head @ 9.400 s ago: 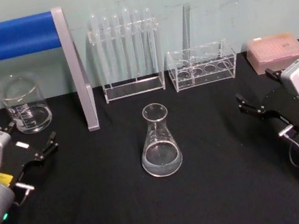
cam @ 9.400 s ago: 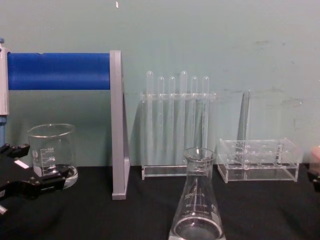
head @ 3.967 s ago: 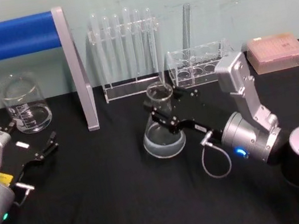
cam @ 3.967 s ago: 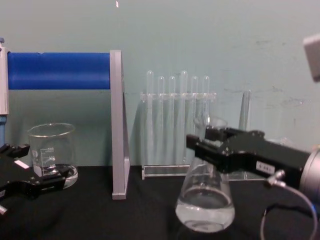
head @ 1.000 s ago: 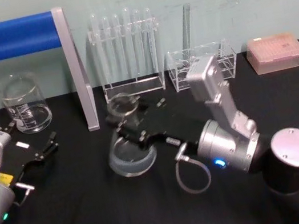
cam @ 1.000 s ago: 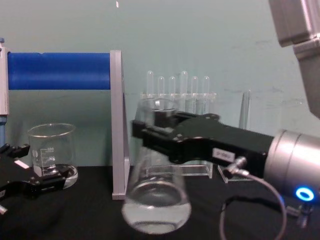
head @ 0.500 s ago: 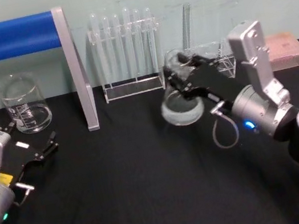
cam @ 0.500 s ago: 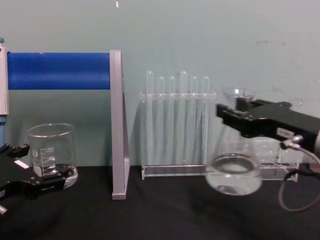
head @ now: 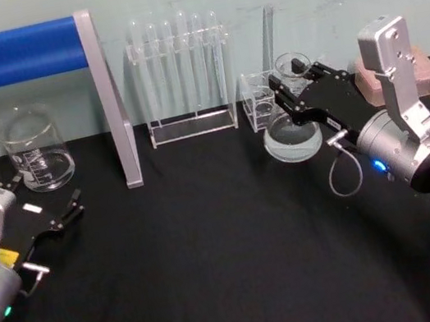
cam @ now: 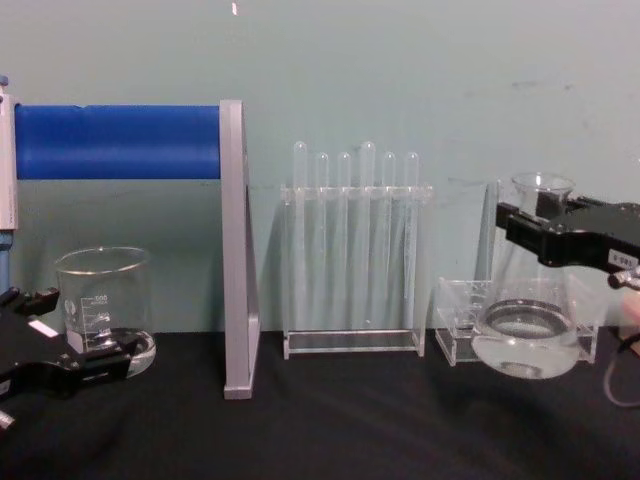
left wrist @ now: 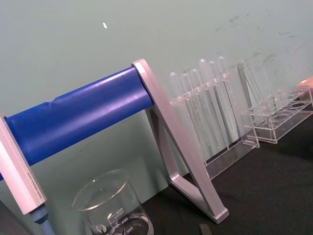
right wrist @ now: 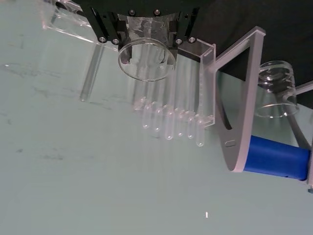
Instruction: Grasp the erlenmeyer flask with one hand, shake it three times, then place it back.
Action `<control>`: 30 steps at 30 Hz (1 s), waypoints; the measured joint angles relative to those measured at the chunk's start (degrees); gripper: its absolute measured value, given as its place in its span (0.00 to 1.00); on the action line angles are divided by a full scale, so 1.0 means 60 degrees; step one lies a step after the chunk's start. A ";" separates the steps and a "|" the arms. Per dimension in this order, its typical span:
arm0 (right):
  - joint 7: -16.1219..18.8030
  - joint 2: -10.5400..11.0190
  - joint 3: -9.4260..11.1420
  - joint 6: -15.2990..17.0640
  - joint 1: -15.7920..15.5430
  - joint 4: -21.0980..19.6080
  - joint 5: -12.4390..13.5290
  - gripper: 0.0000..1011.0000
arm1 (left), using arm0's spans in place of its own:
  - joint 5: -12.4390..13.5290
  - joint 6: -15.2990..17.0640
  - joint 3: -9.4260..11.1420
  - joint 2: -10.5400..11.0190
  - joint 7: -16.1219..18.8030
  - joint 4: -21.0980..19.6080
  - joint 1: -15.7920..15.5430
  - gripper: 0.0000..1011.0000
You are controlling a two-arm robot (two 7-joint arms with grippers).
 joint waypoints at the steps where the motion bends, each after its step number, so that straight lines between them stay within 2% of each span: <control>1: 0.0026 -0.0015 0.0002 0.0006 -0.0008 -0.0001 -0.0008 0.45 | 0.0000 0.0000 -0.0001 0.0000 0.0000 0.0000 0.0000 0.99; 12: 0.0661 -0.0326 -0.0220 0.0115 -0.0170 -0.0340 0.0010 0.45 | 0.0000 0.0000 0.0000 0.0000 0.0000 0.0000 -0.0001 0.99; 20: 0.1297 -0.0439 -0.0788 0.0228 -0.0383 -0.0839 0.0259 0.45 | 0.0000 0.0000 0.0000 0.0000 0.0000 0.0000 -0.0001 0.99; 30: 0.1876 -0.0323 -0.1515 0.0318 -0.0581 -0.1390 0.0562 0.45 | 0.0000 0.0000 0.0000 0.0000 0.0000 0.0000 0.0000 0.99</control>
